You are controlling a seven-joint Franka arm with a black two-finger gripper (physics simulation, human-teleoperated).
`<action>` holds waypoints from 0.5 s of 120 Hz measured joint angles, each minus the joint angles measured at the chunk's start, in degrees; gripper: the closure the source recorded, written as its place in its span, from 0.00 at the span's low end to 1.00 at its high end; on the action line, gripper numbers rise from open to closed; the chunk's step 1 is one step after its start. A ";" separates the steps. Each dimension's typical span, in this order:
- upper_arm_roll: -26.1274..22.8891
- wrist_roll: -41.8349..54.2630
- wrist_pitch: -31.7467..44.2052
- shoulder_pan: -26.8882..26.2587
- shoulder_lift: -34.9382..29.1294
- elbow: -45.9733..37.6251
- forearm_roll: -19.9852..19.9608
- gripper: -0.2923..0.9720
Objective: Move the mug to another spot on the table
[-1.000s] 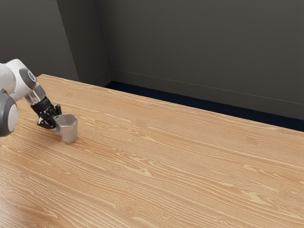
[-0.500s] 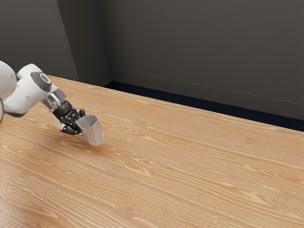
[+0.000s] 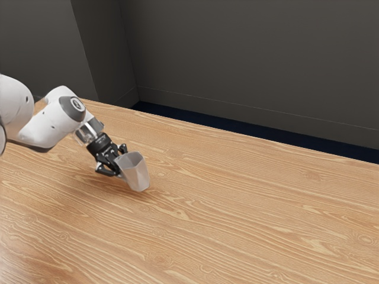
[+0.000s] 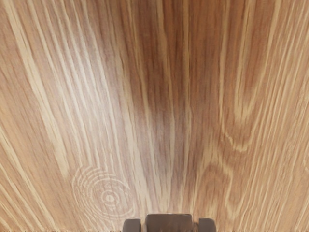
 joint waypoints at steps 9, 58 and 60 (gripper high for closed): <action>-0.55 -0.53 -0.09 0.00 0.39 0.03 -0.07 0.85; -2.49 -2.49 -0.08 -0.04 1.68 0.01 -0.50 0.85; -2.60 -2.54 -0.07 -0.04 1.75 0.02 -0.53 0.85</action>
